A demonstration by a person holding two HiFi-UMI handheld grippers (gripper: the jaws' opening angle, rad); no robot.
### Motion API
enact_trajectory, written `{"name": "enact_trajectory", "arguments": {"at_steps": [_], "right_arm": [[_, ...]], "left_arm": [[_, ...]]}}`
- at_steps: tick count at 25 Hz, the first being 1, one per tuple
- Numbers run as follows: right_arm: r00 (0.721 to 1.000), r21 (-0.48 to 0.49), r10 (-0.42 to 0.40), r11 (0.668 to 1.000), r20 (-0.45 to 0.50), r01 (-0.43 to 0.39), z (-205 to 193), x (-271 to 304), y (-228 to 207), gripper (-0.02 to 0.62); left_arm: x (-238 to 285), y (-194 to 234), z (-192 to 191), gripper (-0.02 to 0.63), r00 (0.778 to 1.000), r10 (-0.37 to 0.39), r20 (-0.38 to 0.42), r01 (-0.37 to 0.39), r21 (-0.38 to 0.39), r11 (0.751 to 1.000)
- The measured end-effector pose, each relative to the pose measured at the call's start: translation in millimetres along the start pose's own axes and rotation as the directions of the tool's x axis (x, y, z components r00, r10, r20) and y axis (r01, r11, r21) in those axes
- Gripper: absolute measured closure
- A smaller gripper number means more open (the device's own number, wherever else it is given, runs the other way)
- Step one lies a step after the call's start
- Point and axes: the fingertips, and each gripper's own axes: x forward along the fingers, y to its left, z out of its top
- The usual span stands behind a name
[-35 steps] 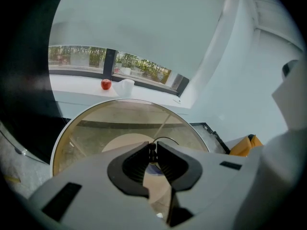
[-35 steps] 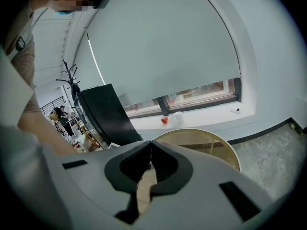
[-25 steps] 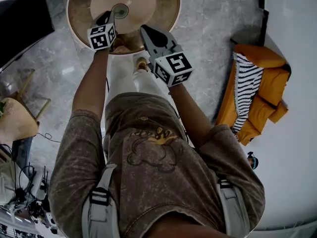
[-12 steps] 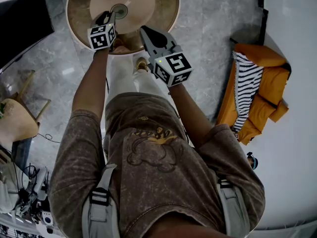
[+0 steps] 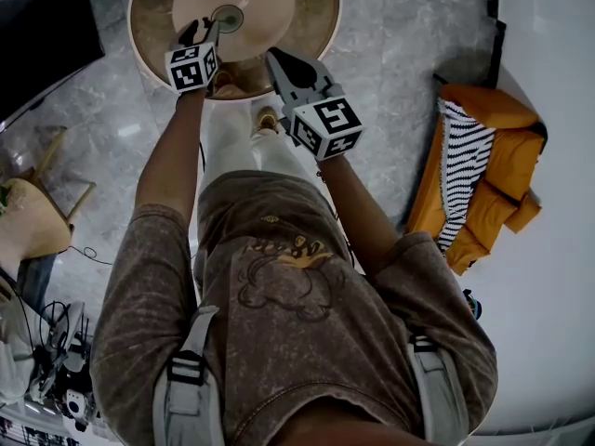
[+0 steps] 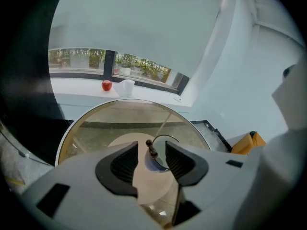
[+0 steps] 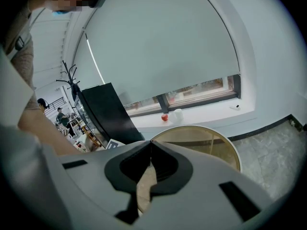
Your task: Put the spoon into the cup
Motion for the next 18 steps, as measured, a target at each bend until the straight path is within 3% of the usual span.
{"name": "enact_trajectory", "arguments": {"at_steps": [7,18], "right_arm": [[1.000,-0.010,0.011,1.000,0.009,-0.011,4,-9,4,0.577],[0.999,-0.027,0.020,0.999,0.030,-0.019,13,-27,15,0.577]], "left_arm": [[-17,-9,6,0.435,1.000,-0.003,0.005,0.003,-0.013,1.000],[-55,-32,16,0.577,0.999,-0.009,0.037,0.009,0.013,1.000]]}}
